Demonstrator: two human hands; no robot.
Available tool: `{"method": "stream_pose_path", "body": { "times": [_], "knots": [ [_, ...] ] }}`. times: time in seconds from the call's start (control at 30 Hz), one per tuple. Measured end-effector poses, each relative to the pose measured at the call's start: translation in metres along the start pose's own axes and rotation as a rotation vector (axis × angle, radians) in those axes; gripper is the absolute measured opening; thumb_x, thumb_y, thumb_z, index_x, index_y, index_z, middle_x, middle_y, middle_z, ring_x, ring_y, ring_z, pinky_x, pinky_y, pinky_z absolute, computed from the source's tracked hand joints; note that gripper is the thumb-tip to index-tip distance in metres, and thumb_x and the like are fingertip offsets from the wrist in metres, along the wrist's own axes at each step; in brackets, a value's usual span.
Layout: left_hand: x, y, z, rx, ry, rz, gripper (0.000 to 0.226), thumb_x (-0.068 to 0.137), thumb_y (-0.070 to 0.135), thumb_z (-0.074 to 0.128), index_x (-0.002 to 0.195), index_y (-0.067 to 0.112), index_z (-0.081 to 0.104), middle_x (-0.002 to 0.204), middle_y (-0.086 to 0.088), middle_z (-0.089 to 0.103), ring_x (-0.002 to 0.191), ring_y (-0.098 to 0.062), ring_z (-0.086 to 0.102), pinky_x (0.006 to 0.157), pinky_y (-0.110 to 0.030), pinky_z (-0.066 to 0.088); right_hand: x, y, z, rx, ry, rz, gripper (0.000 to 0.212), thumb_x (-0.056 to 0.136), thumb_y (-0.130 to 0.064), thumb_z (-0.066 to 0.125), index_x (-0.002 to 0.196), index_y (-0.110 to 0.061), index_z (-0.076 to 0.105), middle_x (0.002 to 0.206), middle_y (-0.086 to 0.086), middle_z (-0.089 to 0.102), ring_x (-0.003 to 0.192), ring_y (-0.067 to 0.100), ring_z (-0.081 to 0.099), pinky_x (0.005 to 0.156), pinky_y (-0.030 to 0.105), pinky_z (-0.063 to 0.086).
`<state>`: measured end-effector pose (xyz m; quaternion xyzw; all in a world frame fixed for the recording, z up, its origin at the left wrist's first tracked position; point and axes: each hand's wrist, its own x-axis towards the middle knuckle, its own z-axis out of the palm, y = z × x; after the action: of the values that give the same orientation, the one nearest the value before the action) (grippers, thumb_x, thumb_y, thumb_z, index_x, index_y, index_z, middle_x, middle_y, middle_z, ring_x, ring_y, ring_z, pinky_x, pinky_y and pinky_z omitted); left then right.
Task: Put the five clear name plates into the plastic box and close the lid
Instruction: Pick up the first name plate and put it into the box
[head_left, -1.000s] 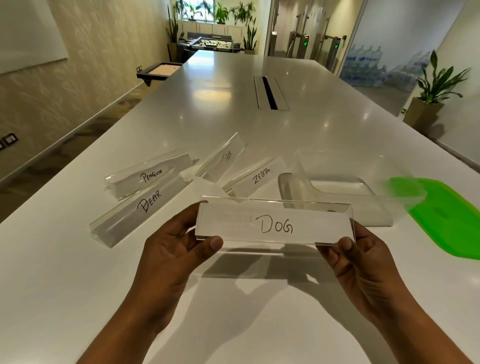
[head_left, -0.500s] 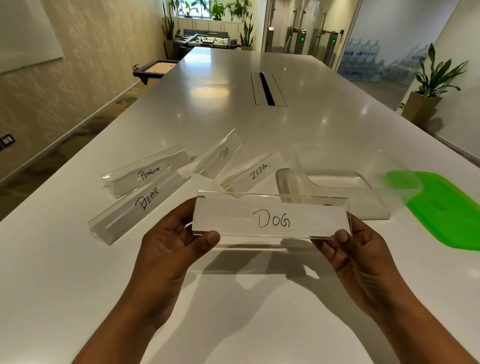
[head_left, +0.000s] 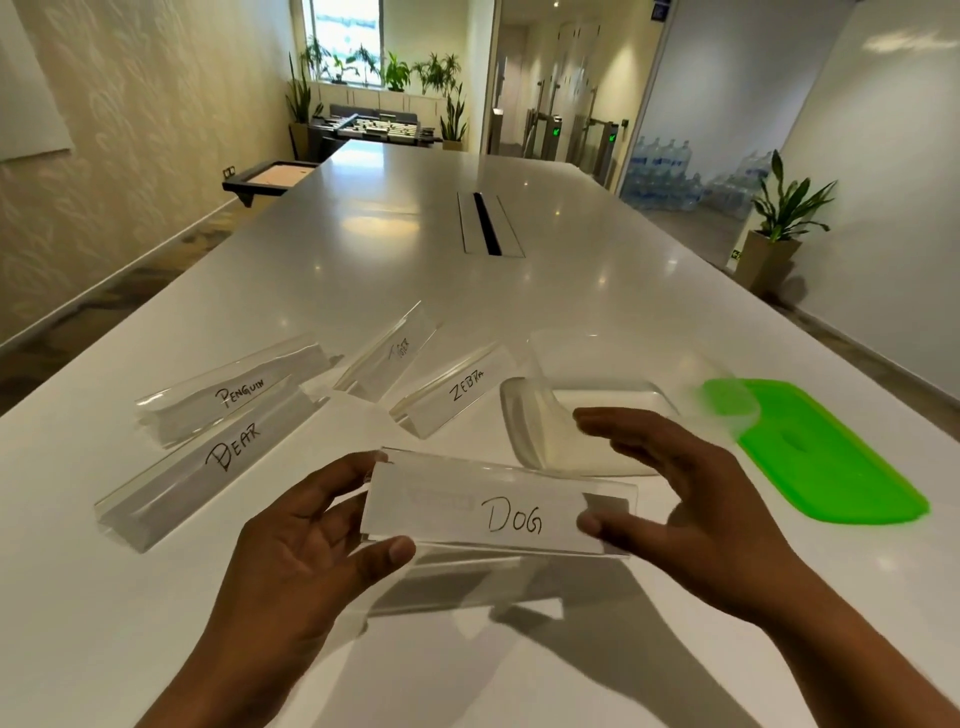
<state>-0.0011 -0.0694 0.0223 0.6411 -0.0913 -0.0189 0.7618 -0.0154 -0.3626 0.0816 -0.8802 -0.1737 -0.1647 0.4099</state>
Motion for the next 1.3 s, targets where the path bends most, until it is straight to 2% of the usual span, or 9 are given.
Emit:
{"method": "stream_pose_path", "body": {
  "times": [0.23, 0.43, 0.6, 0.7, 0.77, 0.83, 1.03, 1.17, 1.3],
  "knots": [
    [0.004, 0.009, 0.018, 0.022, -0.047, 0.025, 0.075, 0.054, 0.023, 0.086, 0.125, 0.028, 0.062, 0.115, -0.002, 0.075, 0.105, -0.027, 0.072, 0.088, -0.041, 0.058, 0.019, -0.02, -0.008, -0.278, -0.297, -0.083, 0.075, 0.063, -0.056, 0.081, 0.13, -0.038, 0.054, 0.128, -0.023, 0.057, 0.116, -0.006, 0.052, 0.095, 0.025, 0.047],
    [0.004, 0.009, 0.026, -0.018, -0.034, 0.051, 0.073, 0.054, 0.019, 0.09, 0.121, 0.03, 0.065, 0.113, -0.003, 0.076, 0.1, -0.027, 0.073, 0.076, -0.032, 0.06, 0.023, -0.022, -0.008, -0.289, -0.286, -0.133, 0.068, 0.066, -0.049, 0.082, 0.127, -0.032, 0.058, 0.119, -0.02, 0.064, 0.108, -0.005, 0.057, 0.089, 0.031, 0.051],
    [0.005, 0.011, 0.027, -0.004, -0.035, 0.075, 0.077, 0.051, 0.03, 0.092, 0.123, 0.037, 0.065, 0.118, 0.001, 0.074, 0.109, -0.023, 0.07, 0.088, -0.041, 0.057, 0.026, -0.023, -0.009, -0.282, -0.27, -0.166, 0.062, 0.063, -0.043, 0.082, 0.121, -0.029, 0.062, 0.111, -0.019, 0.067, 0.1, -0.002, 0.061, 0.084, 0.026, 0.052],
    [0.009, 0.007, 0.024, 0.036, -0.03, 0.092, 0.085, 0.047, 0.028, 0.096, 0.121, 0.052, 0.063, 0.124, 0.016, 0.069, 0.114, -0.009, 0.066, 0.087, -0.029, 0.057, 0.031, -0.023, -0.014, -0.318, -0.248, -0.185, 0.062, 0.062, -0.042, 0.082, 0.119, -0.03, 0.062, 0.109, -0.019, 0.067, 0.096, -0.004, 0.06, 0.081, 0.019, 0.051],
    [0.014, 0.003, 0.021, 0.202, -0.029, 0.097, 0.088, 0.043, 0.038, 0.094, 0.113, 0.071, 0.054, 0.12, 0.037, 0.063, 0.111, 0.009, 0.062, 0.086, -0.013, 0.052, 0.037, -0.021, -0.021, -0.338, -0.235, -0.187, 0.063, 0.062, -0.042, 0.082, 0.12, -0.029, 0.062, 0.11, -0.016, 0.067, 0.097, -0.002, 0.061, 0.083, 0.022, 0.051],
    [0.019, -0.004, 0.016, 0.465, -0.011, 0.117, 0.087, 0.049, 0.048, 0.088, 0.12, 0.073, 0.044, 0.123, 0.043, 0.056, 0.109, 0.015, 0.058, 0.085, -0.003, 0.045, 0.047, -0.016, -0.031, -0.362, -0.217, -0.181, 0.064, 0.061, -0.044, 0.081, 0.12, -0.026, 0.062, 0.111, -0.012, 0.068, 0.097, 0.001, 0.063, 0.084, 0.027, 0.053],
    [0.028, -0.043, 0.0, 1.14, -0.008, 0.12, 0.089, 0.078, 0.073, 0.053, 0.153, 0.035, 0.022, 0.16, 0.017, 0.022, 0.148, -0.003, 0.013, 0.118, -0.027, 0.017, 0.089, 0.015, -0.062, -0.551, -0.161, -0.111, 0.073, 0.06, -0.048, 0.079, 0.126, -0.036, 0.051, 0.118, -0.012, 0.062, 0.101, 0.009, 0.058, 0.083, 0.033, 0.055],
    [0.032, -0.058, -0.002, 1.335, -0.044, 0.091, 0.105, 0.071, 0.089, 0.004, 0.155, 0.028, 0.019, 0.164, 0.01, 0.012, 0.151, -0.009, 0.003, 0.121, -0.032, 0.003, 0.119, 0.044, -0.078, -0.688, -0.178, -0.058, 0.074, 0.057, -0.038, 0.086, 0.124, -0.032, 0.055, 0.113, -0.009, 0.06, 0.097, 0.015, 0.056, 0.075, 0.03, 0.055],
    [0.034, -0.064, -0.004, 1.411, -0.066, 0.07, 0.112, 0.065, 0.09, -0.011, 0.155, 0.031, 0.018, 0.164, 0.011, 0.007, 0.151, -0.009, 0.002, 0.121, -0.033, 0.001, 0.138, 0.072, -0.085, -0.774, -0.22, -0.028, 0.07, 0.054, -0.033, 0.087, 0.118, -0.026, 0.059, 0.11, -0.005, 0.062, 0.091, 0.017, 0.056, 0.073, 0.034, 0.055]
  ]
}}
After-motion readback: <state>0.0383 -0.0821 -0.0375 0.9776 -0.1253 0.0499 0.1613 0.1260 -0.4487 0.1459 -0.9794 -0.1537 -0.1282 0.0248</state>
